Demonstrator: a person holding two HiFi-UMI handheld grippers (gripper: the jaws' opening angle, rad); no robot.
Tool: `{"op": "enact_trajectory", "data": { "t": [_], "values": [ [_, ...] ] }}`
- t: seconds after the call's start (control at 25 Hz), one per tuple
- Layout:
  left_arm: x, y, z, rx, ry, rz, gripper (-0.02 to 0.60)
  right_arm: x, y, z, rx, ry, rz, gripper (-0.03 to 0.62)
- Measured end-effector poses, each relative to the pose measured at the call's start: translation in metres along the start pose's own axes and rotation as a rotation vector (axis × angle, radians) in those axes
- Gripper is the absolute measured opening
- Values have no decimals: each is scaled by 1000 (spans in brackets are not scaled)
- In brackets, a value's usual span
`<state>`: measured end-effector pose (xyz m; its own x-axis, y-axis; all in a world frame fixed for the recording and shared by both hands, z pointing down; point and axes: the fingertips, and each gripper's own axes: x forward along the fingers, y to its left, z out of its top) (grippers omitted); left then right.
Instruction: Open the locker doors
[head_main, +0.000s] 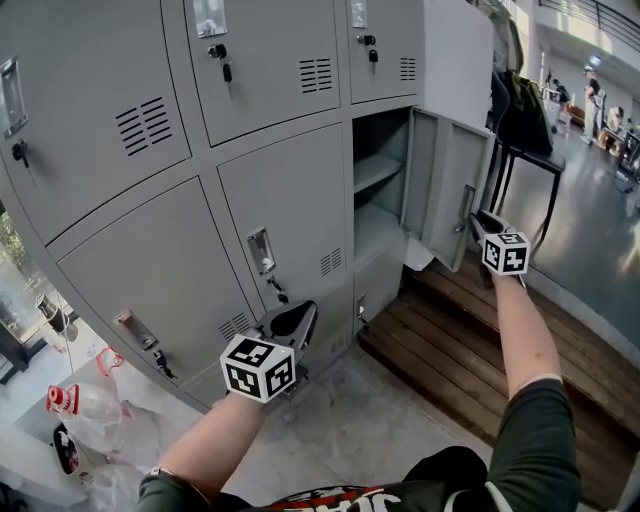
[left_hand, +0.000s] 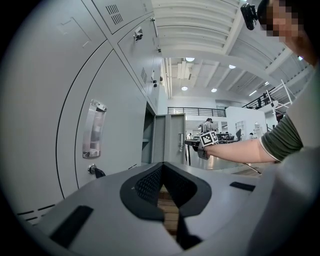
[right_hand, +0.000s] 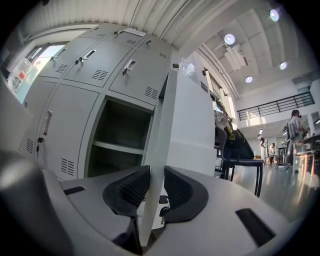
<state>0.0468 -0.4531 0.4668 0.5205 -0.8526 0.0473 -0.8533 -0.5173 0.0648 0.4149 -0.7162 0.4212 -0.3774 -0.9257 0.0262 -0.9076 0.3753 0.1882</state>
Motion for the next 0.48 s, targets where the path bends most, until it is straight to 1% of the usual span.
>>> {"op": "enact_trajectory", "data": {
  "t": [0.08, 0.12, 0.16, 0.48],
  "values": [
    [2, 0, -2, -1, 4, 3, 6, 4, -16, -3, -16, 16, -34, 99],
    [3, 0, -3, -1, 6, 4, 5, 6, -23, -4, -26, 24, -52, 75],
    [4, -1, -3, -1, 7, 5, 5, 8, -30, -5, -34, 32, -67, 64],
    [14, -6, -6, 1, 15, -1, 6, 23, -61, -11, -41, 79, -141, 61]
  ]
}}
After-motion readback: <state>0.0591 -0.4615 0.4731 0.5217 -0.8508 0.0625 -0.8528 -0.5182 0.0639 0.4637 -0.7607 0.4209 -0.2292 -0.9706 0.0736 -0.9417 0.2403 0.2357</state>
